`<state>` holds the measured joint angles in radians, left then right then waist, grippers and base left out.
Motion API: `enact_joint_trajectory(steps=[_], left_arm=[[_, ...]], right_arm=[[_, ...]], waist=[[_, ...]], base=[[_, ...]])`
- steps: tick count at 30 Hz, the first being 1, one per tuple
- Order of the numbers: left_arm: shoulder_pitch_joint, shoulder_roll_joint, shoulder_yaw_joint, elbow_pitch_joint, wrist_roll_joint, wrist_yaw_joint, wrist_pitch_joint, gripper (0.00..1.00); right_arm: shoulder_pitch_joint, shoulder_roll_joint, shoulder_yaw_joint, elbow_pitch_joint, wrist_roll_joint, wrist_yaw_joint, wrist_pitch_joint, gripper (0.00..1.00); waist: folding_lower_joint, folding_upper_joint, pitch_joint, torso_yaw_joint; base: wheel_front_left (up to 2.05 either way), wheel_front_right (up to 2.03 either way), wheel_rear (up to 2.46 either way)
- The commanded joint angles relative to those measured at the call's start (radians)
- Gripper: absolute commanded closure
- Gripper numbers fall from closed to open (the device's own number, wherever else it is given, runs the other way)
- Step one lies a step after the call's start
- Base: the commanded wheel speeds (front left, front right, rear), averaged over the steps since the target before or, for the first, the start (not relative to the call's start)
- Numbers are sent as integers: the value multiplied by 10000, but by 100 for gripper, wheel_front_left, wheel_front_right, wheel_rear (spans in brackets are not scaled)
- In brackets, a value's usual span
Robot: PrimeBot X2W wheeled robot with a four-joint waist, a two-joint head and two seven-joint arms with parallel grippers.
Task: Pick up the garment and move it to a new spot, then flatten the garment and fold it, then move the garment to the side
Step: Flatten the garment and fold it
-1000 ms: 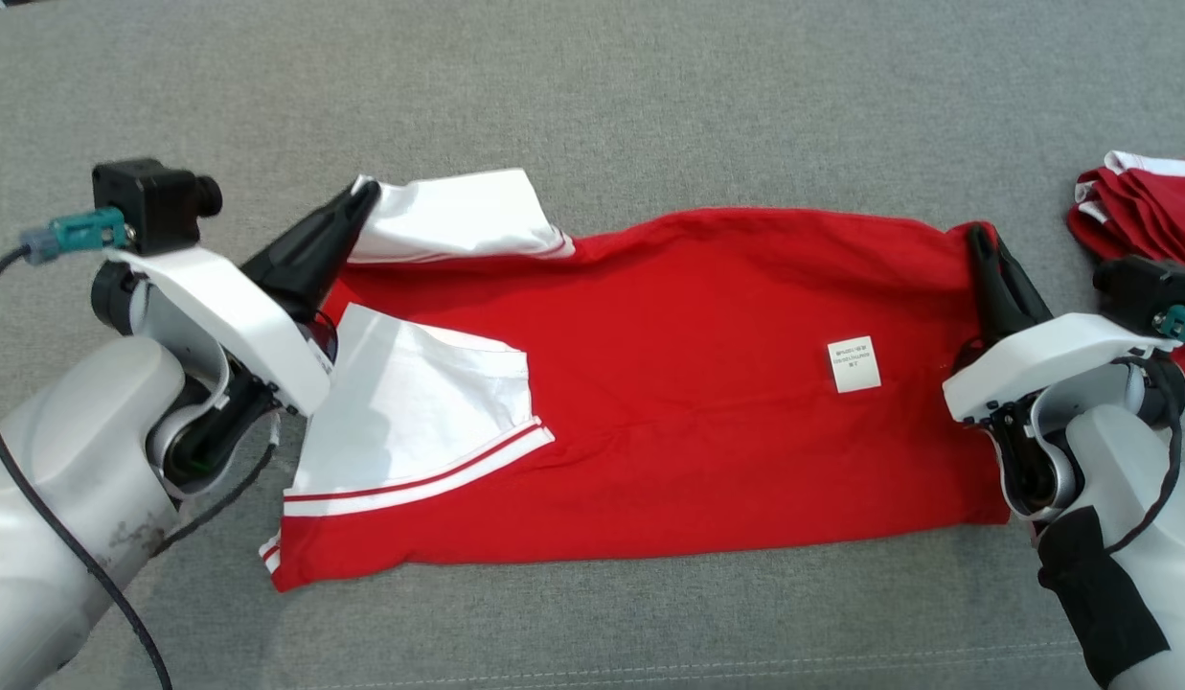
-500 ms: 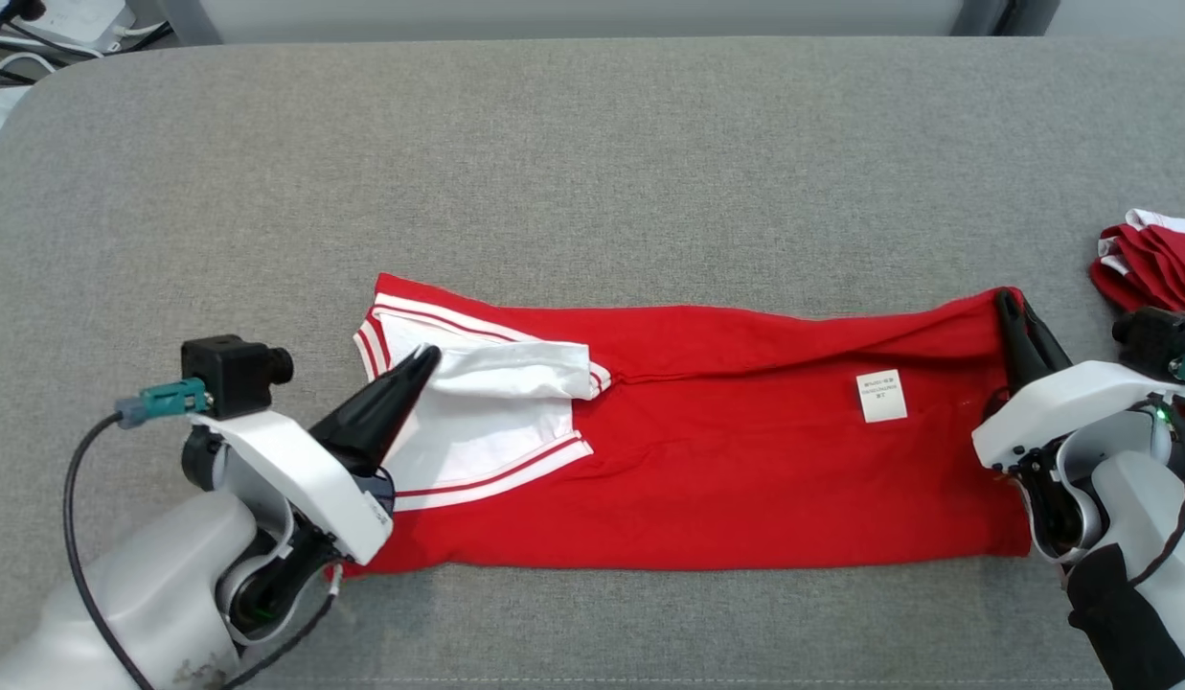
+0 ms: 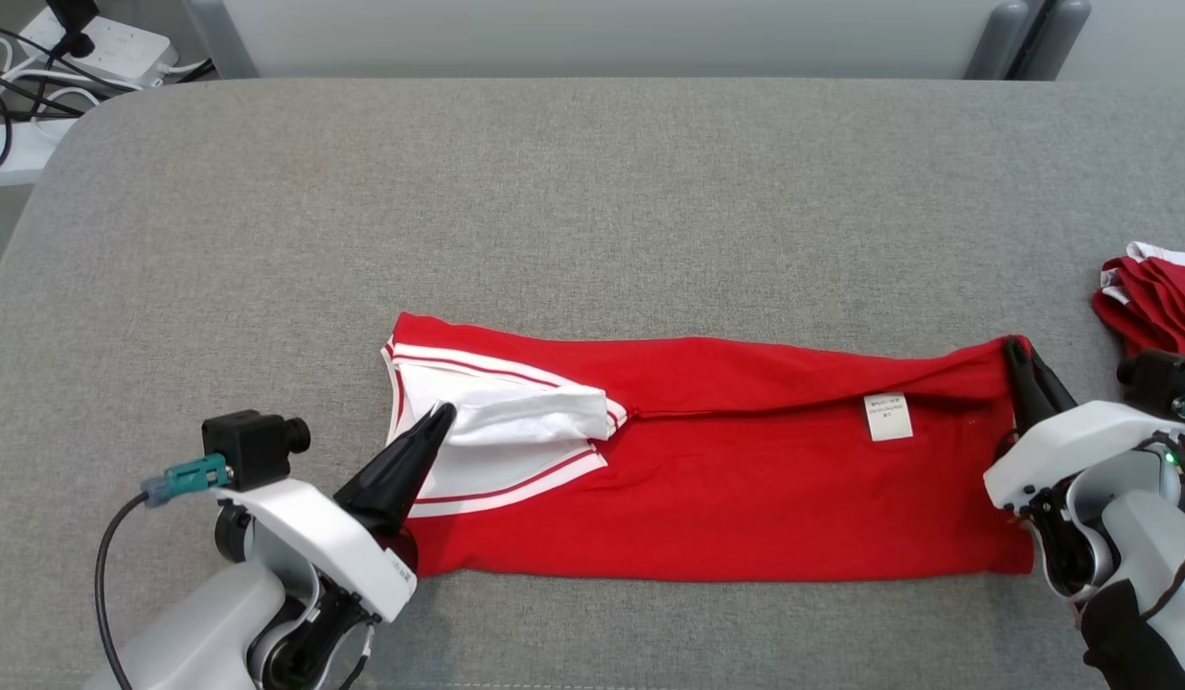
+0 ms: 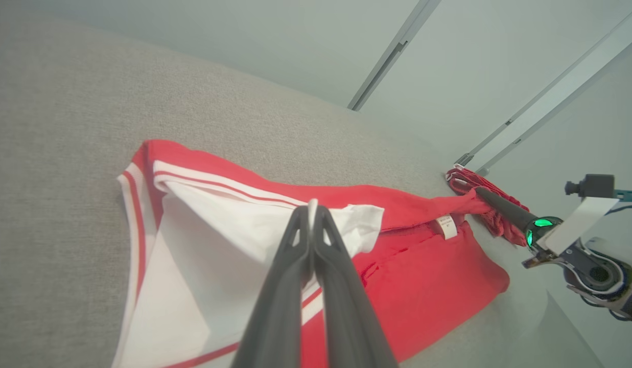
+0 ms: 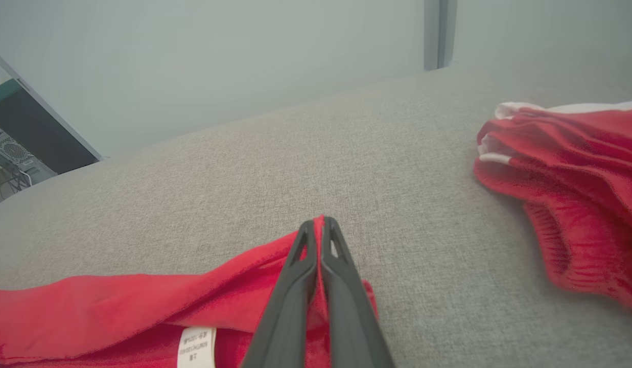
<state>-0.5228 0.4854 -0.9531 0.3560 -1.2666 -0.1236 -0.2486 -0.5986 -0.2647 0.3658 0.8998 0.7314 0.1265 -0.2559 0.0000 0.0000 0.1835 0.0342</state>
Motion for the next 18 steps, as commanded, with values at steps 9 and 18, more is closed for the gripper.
enact_joint_trajectory(steps=[9, 18], left_arm=[[607, -35, 647, -28, 199, -71, -131, 67], [1089, -416, 1381, 1174, 951, -71, -131, 0]], right_arm=[[394, -110, 414, 199, 261, 42, -59, 100], [328, -351, 402, 852, 236, 42, -58, 0]], waist=[[0, 0, -159, 13], [0, 0, -286, -88]], base=[[0, 0, 0], [0, 0, 0]])
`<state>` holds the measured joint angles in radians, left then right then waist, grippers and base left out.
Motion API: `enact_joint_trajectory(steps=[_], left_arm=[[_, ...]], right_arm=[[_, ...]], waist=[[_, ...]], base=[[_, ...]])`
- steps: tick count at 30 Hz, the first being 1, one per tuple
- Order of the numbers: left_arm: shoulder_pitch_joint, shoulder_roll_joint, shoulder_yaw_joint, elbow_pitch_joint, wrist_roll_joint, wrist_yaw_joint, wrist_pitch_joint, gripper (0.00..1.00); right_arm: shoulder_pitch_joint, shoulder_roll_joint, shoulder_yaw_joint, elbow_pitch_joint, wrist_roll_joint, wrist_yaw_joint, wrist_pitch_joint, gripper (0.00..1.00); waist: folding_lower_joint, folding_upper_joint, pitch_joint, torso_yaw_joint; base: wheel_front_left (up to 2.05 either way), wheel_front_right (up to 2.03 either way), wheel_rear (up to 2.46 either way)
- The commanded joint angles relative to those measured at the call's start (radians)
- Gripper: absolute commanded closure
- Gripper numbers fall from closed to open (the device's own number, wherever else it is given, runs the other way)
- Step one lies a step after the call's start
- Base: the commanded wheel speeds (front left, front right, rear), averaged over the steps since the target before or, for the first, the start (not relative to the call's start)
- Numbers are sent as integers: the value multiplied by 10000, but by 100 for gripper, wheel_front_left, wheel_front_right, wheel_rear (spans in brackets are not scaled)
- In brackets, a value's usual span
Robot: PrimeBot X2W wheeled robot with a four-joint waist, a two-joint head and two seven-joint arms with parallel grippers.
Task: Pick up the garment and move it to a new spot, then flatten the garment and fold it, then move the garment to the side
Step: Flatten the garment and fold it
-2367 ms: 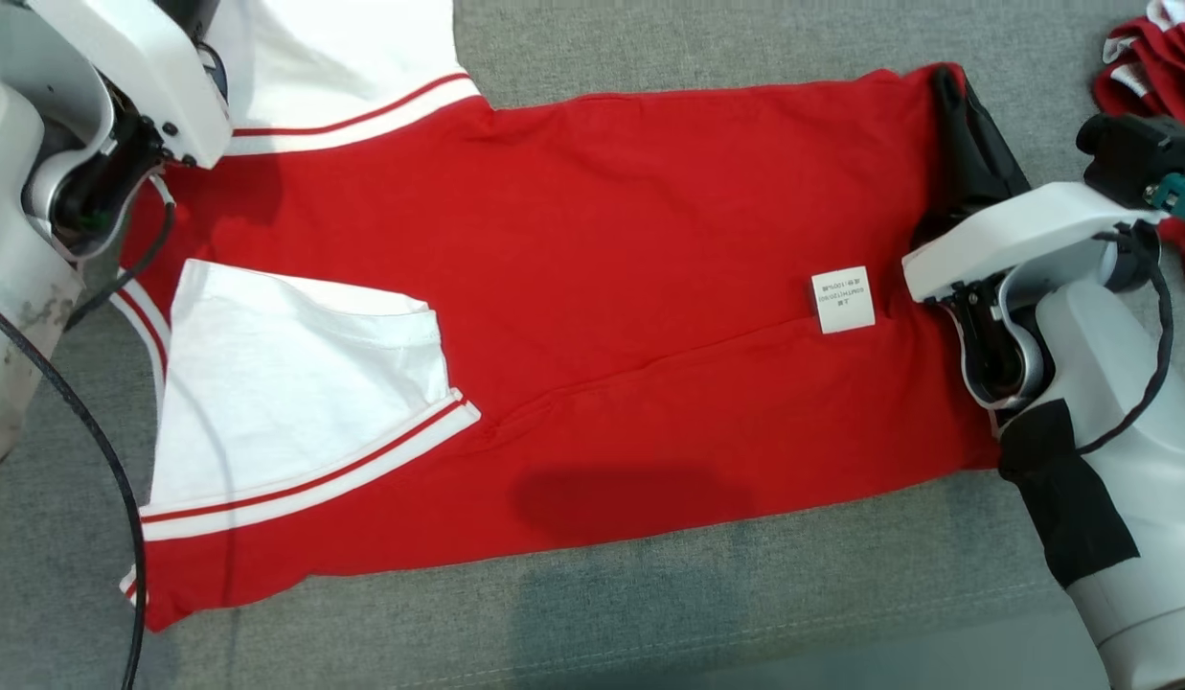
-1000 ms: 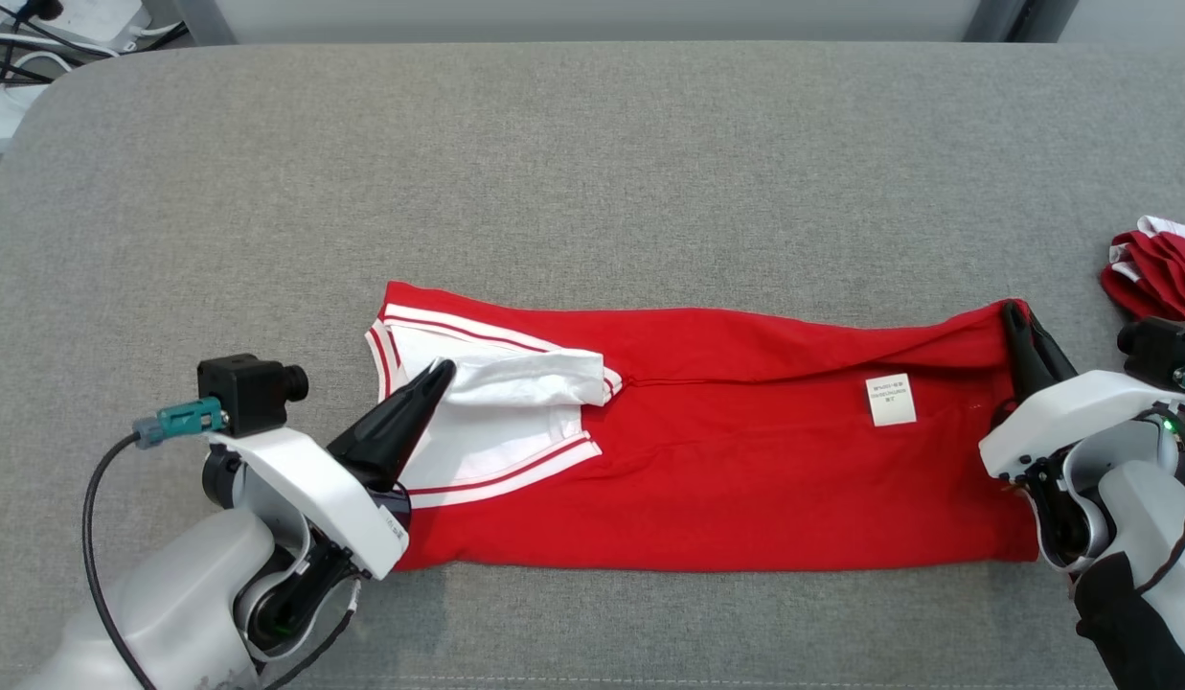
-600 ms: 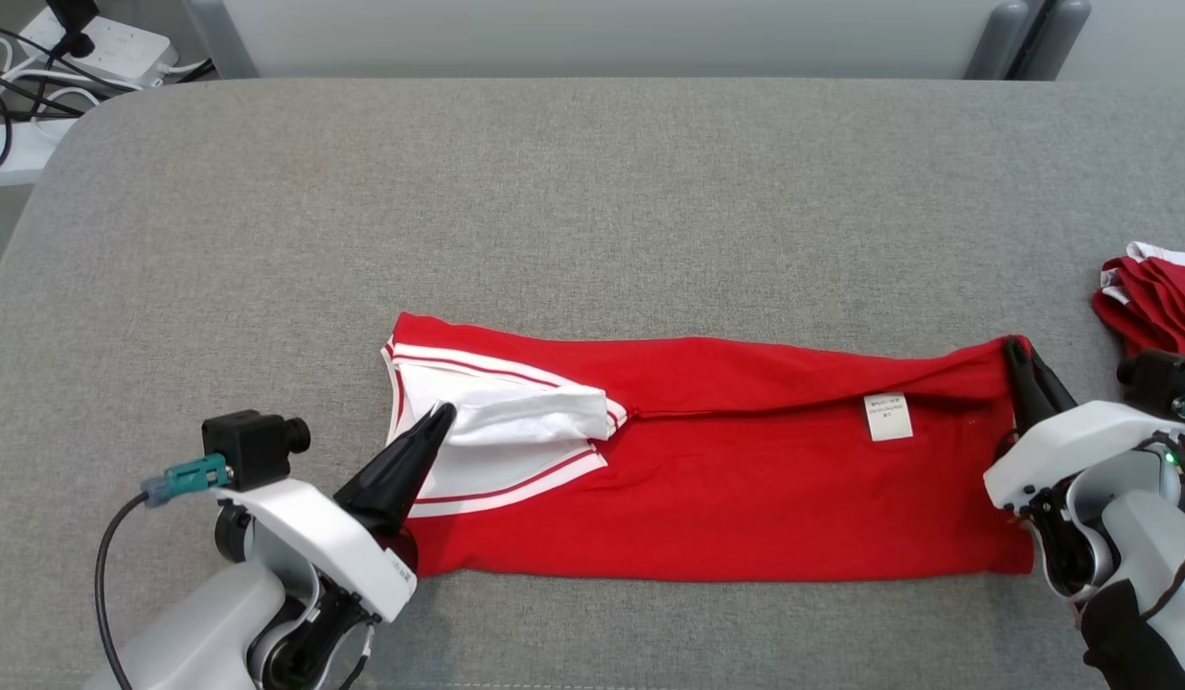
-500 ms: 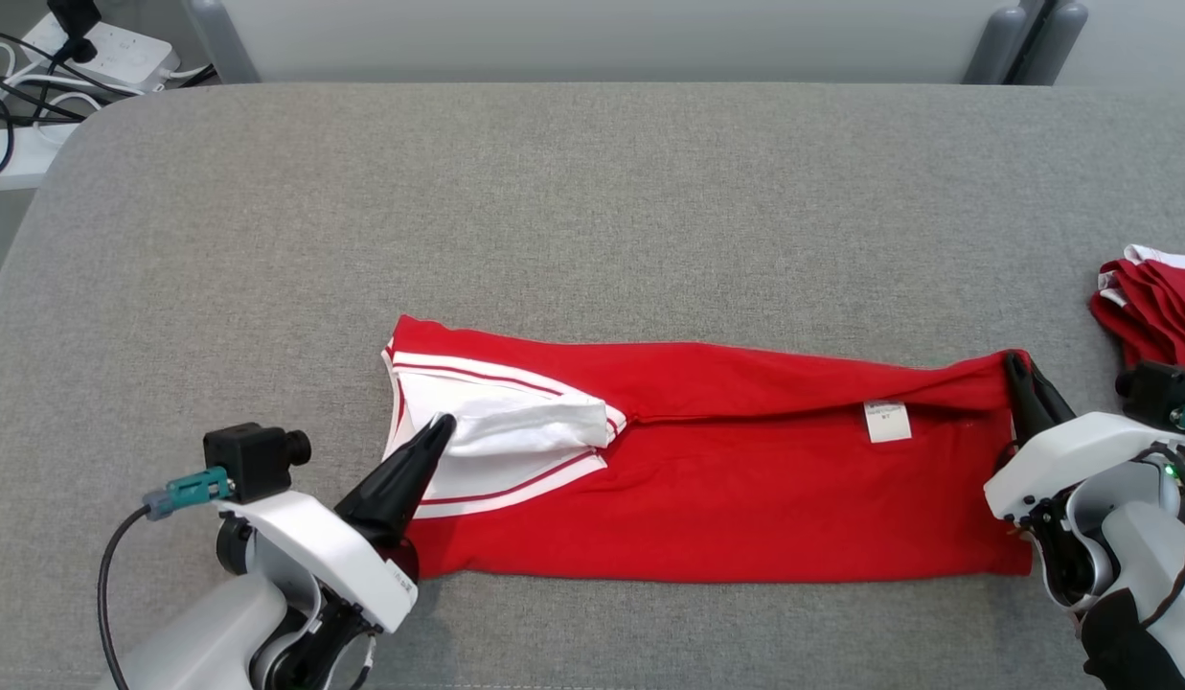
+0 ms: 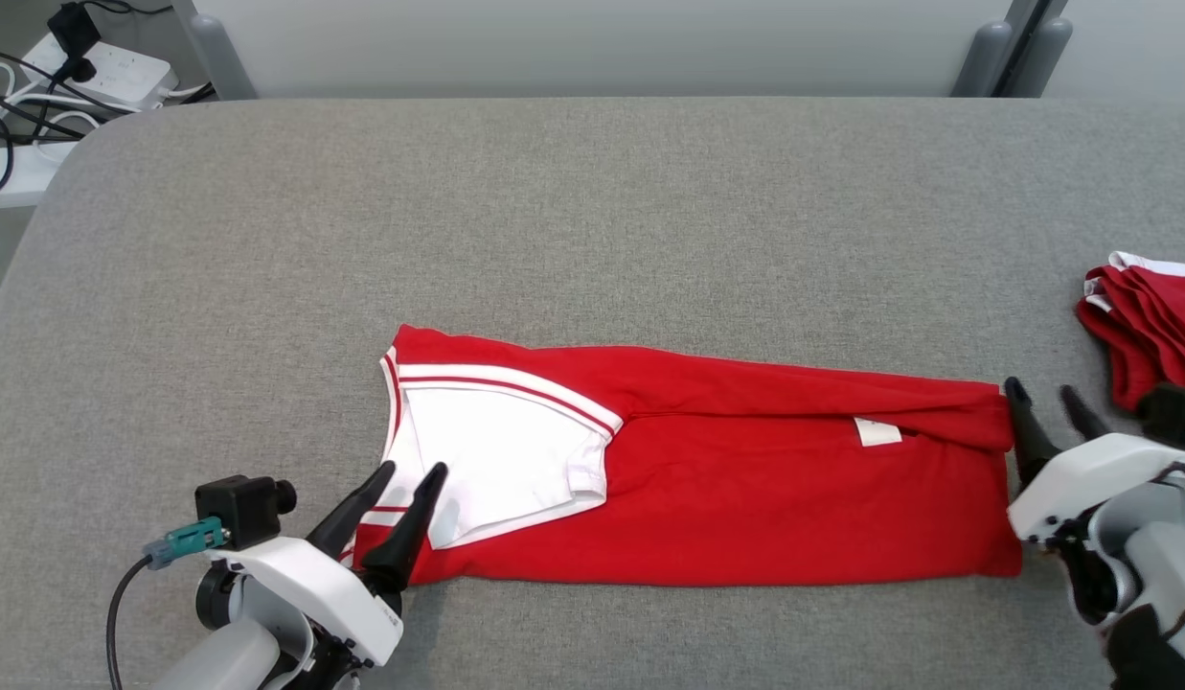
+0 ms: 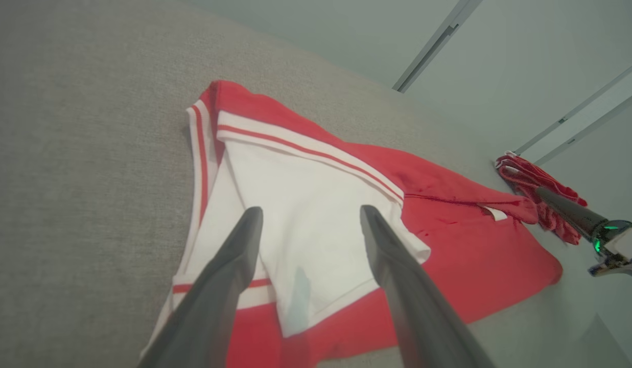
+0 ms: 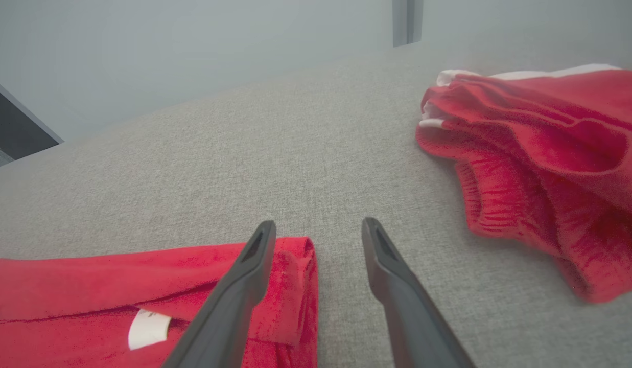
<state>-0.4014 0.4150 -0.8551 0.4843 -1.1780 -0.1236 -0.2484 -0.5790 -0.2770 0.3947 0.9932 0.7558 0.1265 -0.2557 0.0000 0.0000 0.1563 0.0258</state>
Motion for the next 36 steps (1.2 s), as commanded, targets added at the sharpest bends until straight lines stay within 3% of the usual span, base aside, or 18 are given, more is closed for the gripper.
enact_joint_trajectory(steps=[1, 10, 14, 20, 27, 36], left_arm=[[-59, 233, 656, -70, 285, -71, -133, 0], [717, -679, 3070, -350, 2589, -71, -133, 0], [1205, -1249, 4119, -671, 3758, -71, -133, 0], [1822, -1955, 5265, -1087, 5098, -71, -133, 0], [2368, -2508, 5748, -1394, 5697, -71, -133, 0], [2414, -2585, 5681, -1489, 5760, -71, -133, 0]], right_arm=[[144, -303, 15, -56, -68, 42, -60, 0], [528, -605, -1853, -645, -992, 42, -61, 0], [902, -313, -2490, -987, -1544, 42, -61, 0], [1459, 201, -2602, -1049, -1886, 42, -61, 0], [1675, 472, -2663, -1145, -1787, 42, -61, 0], [1363, 509, -2862, -1163, -1583, 42, -61, 0]], waist=[[0, 0, -46, -1], [0, 0, -386, 40], [0, 0, -472, 42], [0, 0, -477, 93], [0, 0, -415, 211], [0, 0, -350, 427]], base=[[0, 0, 0], [0, 0, 0], [0, 0, 0], [0, 0, 0], [0, 0, 0], [0, 0, 0]])
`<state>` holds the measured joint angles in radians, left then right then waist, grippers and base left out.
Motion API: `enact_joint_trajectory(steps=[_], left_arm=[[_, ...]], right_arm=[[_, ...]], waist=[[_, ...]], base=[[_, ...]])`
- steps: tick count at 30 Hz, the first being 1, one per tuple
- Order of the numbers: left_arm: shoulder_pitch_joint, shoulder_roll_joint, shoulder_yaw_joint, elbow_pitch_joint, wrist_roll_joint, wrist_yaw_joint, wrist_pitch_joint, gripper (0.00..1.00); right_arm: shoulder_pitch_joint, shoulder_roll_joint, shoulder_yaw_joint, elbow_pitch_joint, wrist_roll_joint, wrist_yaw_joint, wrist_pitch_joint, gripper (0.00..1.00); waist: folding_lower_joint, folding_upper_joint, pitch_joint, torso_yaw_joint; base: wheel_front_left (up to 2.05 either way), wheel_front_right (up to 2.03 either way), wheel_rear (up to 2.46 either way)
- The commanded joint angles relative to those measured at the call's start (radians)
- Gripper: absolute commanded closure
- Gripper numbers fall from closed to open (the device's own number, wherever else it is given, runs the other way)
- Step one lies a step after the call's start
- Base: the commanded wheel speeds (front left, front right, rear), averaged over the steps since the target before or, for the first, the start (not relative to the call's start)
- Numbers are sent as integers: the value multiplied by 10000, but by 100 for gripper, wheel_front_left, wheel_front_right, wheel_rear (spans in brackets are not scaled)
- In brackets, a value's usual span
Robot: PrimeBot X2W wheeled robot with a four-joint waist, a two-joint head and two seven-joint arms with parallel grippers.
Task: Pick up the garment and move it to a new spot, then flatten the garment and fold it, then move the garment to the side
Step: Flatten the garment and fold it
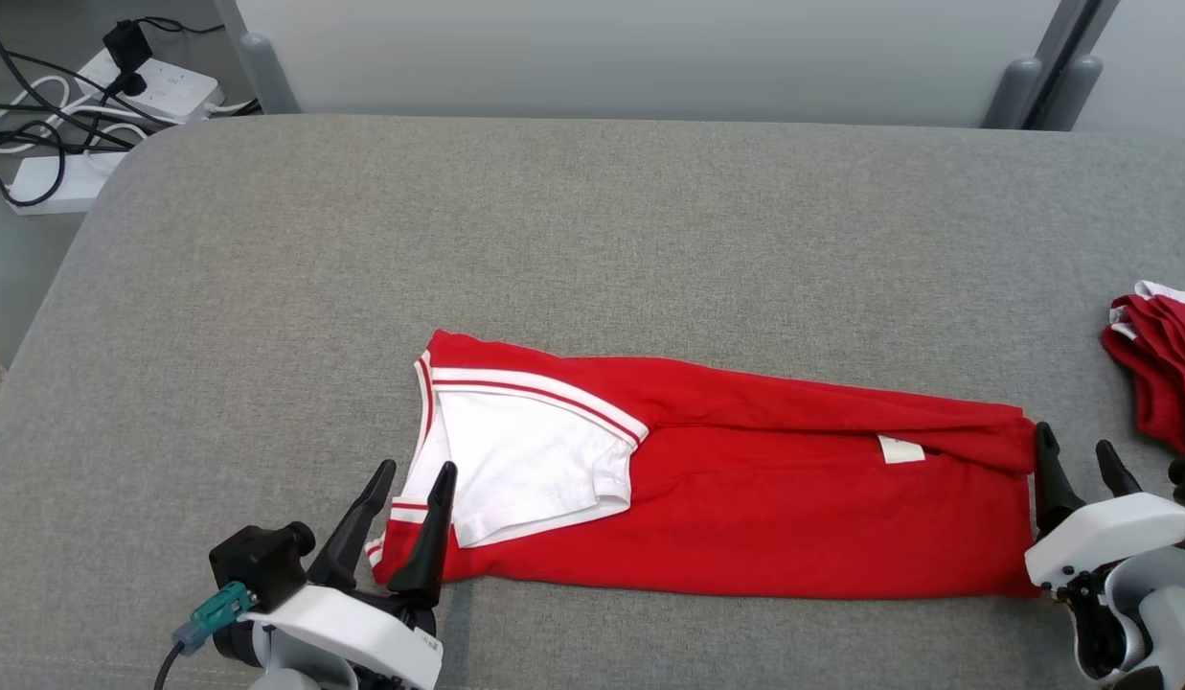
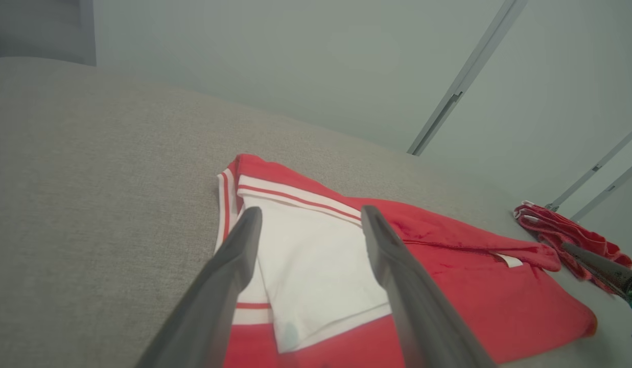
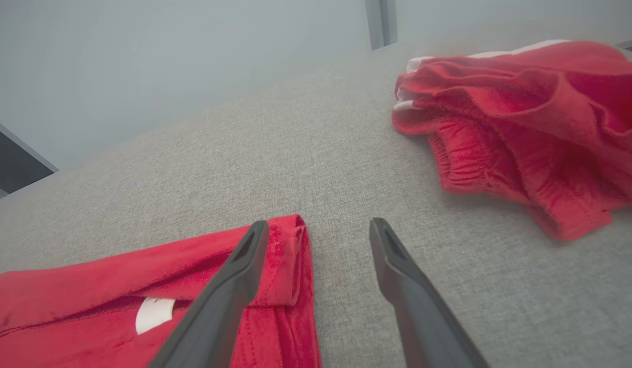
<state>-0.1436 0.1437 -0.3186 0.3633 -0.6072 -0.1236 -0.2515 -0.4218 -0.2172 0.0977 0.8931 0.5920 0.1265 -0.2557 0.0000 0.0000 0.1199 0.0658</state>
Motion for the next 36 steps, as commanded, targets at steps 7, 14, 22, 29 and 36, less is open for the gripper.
enact_joint_trajectory(steps=[7, 14, 22, 29, 36], left_arm=[[-153, 139, 320, -321, 26, -71, -103, 0], [-307, 52, 189, -308, 4, -71, -103, 0], [-395, 82, -25, -261, -97, -71, -103, 0], [-480, 56, -119, -317, -126, -71, -103, 0], [-505, 80, -167, -356, -145, -71, -103, 0]], right_arm=[[-434, -80, -394, -229, -205, 42, -61, 0], [-526, 71, 258, 330, 64, 42, -61, 0], [-362, 90, 1374, 749, 681, 42, 28, 0], [-222, 12, 2257, 655, 1452, 42, 101, 0], [-295, -100, 2773, 577, 2097, 42, 96, 58]], waist=[[0, 0, 170, 78], [0, 0, 378, 148], [0, 0, 468, 109], [0, 0, 543, 104], [0, 0, 594, 151]], base=[[0, 0, 0], [0, 0, 0], [0, 0, 0], [0, 0, 0], [0, 0, 0]])
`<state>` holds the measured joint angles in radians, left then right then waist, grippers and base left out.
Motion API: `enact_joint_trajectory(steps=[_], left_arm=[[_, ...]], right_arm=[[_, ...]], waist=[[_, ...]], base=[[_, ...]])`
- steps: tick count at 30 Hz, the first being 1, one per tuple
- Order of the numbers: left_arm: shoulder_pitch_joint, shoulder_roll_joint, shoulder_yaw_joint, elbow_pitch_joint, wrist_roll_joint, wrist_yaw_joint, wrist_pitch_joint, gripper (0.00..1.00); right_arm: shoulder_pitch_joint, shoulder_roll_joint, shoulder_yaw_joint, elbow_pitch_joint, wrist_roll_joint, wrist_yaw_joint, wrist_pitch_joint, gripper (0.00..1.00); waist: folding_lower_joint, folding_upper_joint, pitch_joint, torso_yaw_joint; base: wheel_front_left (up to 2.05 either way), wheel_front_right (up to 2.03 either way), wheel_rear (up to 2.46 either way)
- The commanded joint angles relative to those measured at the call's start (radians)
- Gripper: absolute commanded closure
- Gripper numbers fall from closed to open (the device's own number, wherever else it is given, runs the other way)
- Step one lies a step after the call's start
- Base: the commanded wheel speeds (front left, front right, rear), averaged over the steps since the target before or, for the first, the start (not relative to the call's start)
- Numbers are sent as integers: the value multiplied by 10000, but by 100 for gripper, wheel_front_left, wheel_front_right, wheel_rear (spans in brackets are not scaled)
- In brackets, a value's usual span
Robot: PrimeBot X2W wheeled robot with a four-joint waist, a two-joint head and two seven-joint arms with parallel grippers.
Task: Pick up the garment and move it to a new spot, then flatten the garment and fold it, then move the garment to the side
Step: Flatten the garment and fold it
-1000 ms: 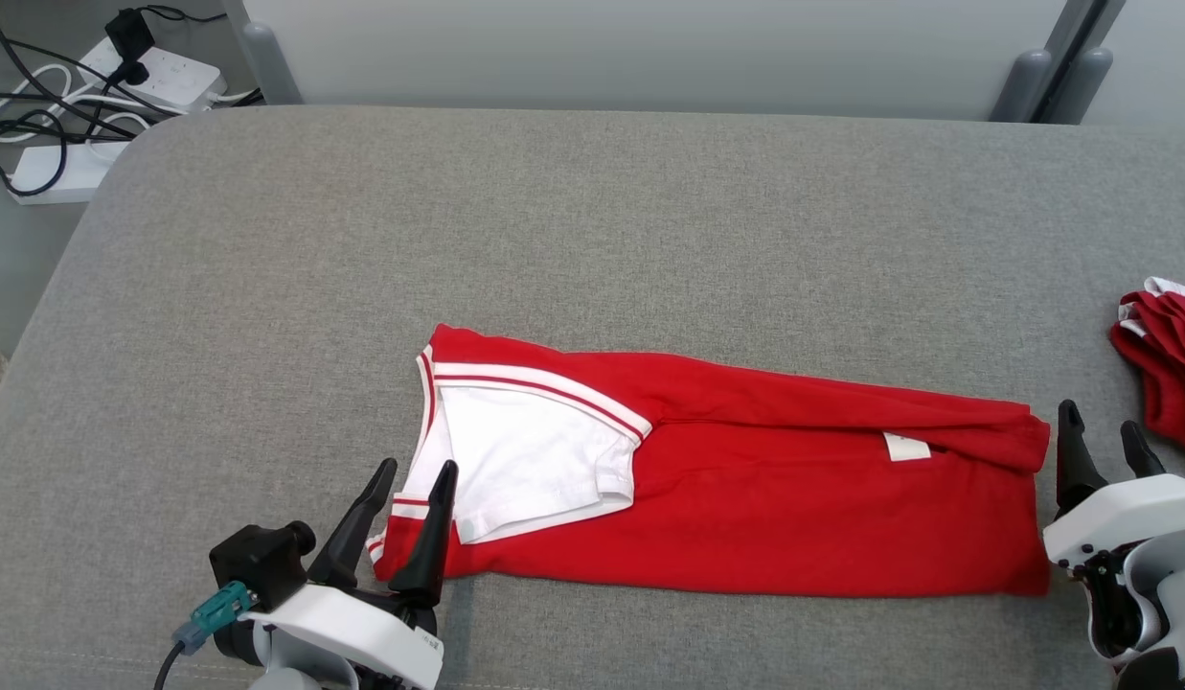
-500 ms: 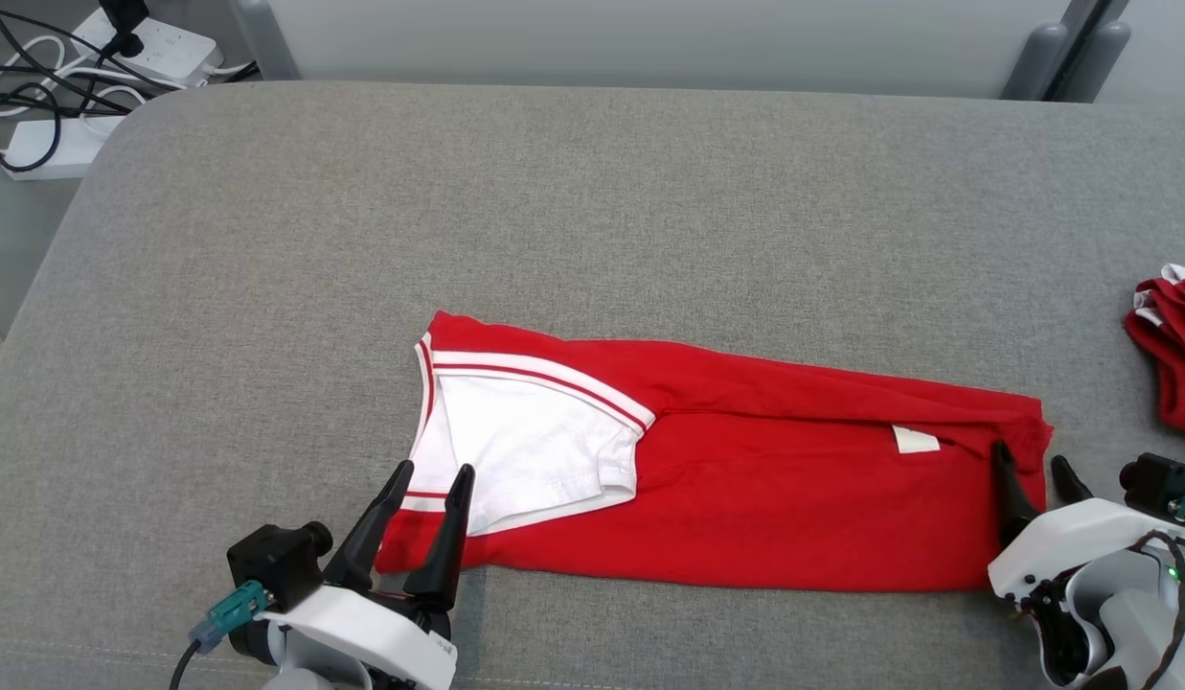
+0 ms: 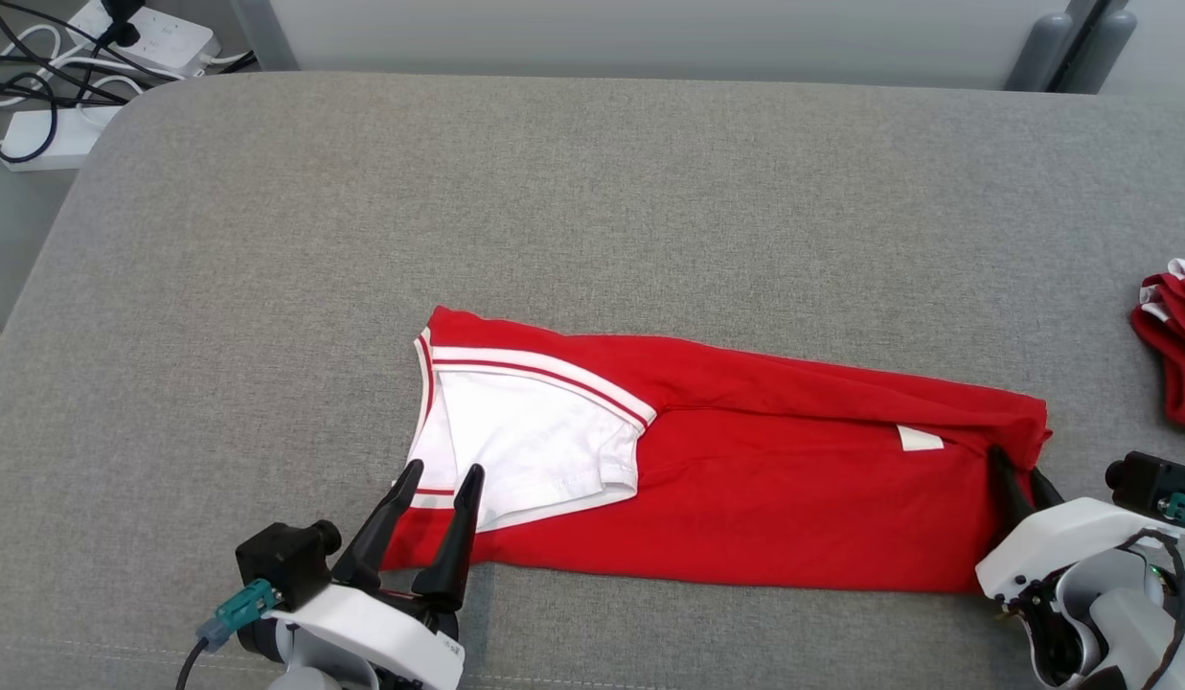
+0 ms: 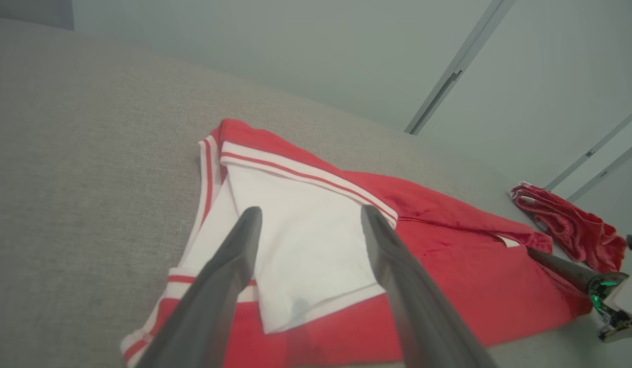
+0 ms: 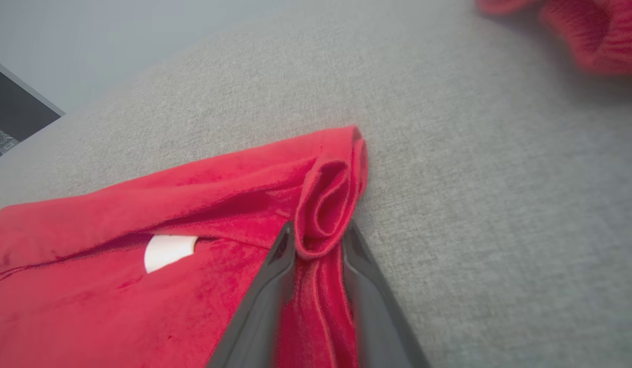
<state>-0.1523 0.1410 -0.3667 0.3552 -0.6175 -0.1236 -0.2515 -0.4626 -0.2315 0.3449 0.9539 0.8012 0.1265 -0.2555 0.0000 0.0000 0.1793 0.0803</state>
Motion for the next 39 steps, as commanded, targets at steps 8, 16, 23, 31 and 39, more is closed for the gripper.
enact_joint_trajectory(steps=[8, 16, 23, 31, 39], left_arm=[[-325, 100, 371, -305, -79, -71, -103, 0], [-278, 23, 362, -342, -129, -71, -103, 0], [-264, -5, 295, -322, -216, -71, -103, 0], [-101, -125, 214, -243, -314, -71, -103, 0], [-37, -323, -80, -166, -441, -71, -103, 0]], right_arm=[[-31, -196, 570, -147, 644, 42, -20, 100], [-321, -848, -89, -307, 560, 42, -59, 100], [-502, -1405, -548, -145, 116, 42, -61, 100], [-667, -1716, 401, -1163, 87, 42, 376, 100], [-411, -2282, 2511, -4547, 1077, 42, 2309, 100]], waist=[[0, 0, -13, 47], [0, 0, -91, -48], [0, 0, -129, -136], [0, 0, -338, -275], [0, 0, -635, -326]], base=[[0, 0, 0], [0, 0, 0], [0, 0, 0], [0, 0, 0], [0, 0, 0]])
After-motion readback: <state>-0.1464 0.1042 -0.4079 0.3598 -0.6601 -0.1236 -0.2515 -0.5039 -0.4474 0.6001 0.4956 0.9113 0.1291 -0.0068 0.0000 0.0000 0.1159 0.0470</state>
